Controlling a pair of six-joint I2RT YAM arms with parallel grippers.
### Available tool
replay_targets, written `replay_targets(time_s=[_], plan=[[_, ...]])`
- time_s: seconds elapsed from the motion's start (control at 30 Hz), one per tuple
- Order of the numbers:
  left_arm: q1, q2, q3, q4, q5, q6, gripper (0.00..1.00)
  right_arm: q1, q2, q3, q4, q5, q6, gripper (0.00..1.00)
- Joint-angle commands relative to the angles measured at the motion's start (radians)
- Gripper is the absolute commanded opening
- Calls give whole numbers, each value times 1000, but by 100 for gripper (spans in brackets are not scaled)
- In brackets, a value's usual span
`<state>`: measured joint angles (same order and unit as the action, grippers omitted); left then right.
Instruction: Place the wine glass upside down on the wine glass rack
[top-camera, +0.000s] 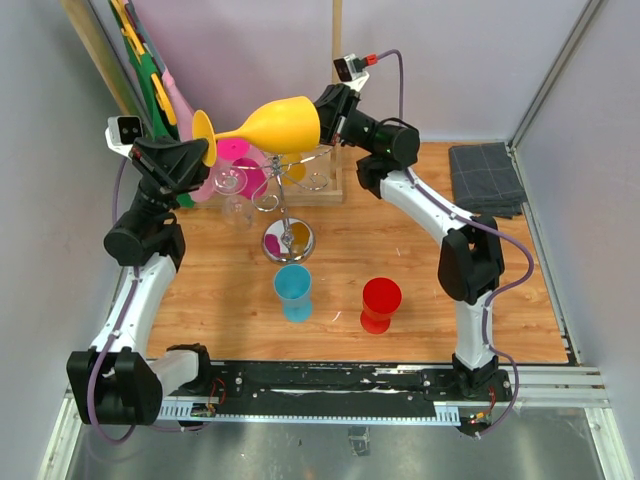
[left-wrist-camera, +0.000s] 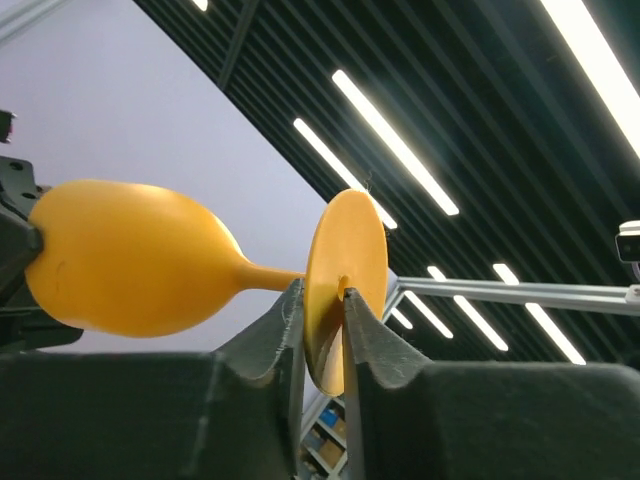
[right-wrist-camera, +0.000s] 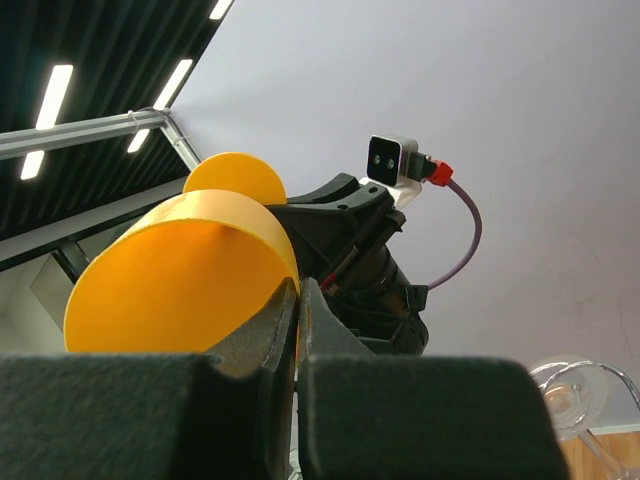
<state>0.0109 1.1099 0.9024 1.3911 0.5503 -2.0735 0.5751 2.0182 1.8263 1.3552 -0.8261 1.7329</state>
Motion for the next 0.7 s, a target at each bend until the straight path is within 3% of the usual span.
replay_targets(time_s=[0.0, 0.13, 0.23, 0.5, 0.67], plan=[[4, -15, -5, 48, -8, -55, 12, 7, -7, 35, 61, 3, 10, 1], [4, -15, -4, 49, -8, -59, 1, 7, -4, 37, 60, 4, 9, 1], [4, -15, -2, 57, -12, -66, 0, 6, -1, 39, 62, 4, 8, 4], [4, -9, 34, 92, -20, -92, 0, -14, 1, 25, 75, 3, 5, 37], [4, -3, 66, 117, -25, -101, 0, -48, -15, 8, 69, -18, -5, 43]])
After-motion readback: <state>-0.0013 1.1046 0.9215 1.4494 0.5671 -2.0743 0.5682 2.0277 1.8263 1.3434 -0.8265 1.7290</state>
